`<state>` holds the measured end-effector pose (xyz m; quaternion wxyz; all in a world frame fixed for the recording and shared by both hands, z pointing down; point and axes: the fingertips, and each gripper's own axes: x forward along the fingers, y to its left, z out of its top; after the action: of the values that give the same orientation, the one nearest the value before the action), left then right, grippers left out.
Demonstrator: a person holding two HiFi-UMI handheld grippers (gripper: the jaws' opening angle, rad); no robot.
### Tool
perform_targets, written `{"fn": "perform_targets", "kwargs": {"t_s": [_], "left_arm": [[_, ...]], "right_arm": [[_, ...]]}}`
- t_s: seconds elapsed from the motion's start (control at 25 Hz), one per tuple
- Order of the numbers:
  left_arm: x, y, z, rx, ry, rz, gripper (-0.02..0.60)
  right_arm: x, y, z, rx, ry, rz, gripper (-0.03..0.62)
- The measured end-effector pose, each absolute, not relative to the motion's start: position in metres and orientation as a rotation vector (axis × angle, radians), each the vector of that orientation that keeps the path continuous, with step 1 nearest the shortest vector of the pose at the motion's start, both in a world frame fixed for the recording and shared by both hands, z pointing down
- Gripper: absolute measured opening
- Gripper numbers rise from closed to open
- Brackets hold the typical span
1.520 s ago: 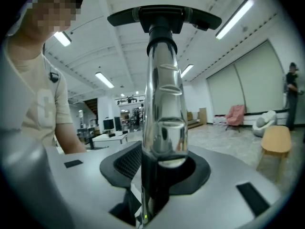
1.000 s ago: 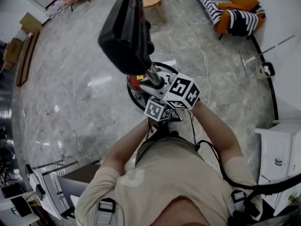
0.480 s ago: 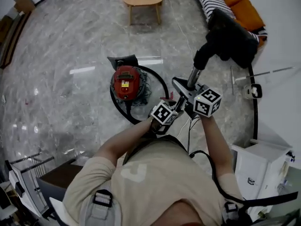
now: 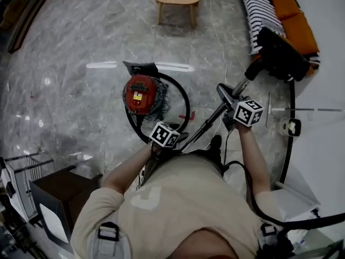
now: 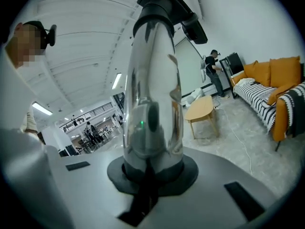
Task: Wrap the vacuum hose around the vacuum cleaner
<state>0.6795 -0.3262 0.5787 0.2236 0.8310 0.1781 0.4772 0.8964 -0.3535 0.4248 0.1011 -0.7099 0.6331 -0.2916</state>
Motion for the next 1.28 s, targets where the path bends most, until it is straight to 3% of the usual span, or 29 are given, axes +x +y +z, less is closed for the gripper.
{"fn": "perform_targets", "kwargs": {"t_s": [0.16, 0.32, 0.64, 0.92, 1.28], "left_arm": [[0.698, -0.314, 0.585, 2.283, 0.155, 1.333, 0.261], [0.721, -0.284, 0.566, 2.184, -0.209, 1.152, 0.261], [0.694, -0.242, 0.58, 2.073, -0.501, 1.161, 0.259], [0.696, -0.267, 0.64, 1.973, -0.522, 1.062, 0.259], [0.797, -0.353, 0.673, 2.135, -0.316, 1.129, 0.259]], "right_arm": [[0.946, -0.352, 0.472, -1.981, 1.92, -0.979, 0.008], [0.997, -0.339, 0.506, -1.957, 1.89, -1.059, 0.009], [1.038, -0.37, 0.557, -2.006, 1.783, -1.196, 0.009], [1.044, -0.42, 0.604, -2.066, 1.753, -1.314, 0.009], [1.041, -0.486, 0.665, -2.199, 1.84, -1.403, 0.011]]}}
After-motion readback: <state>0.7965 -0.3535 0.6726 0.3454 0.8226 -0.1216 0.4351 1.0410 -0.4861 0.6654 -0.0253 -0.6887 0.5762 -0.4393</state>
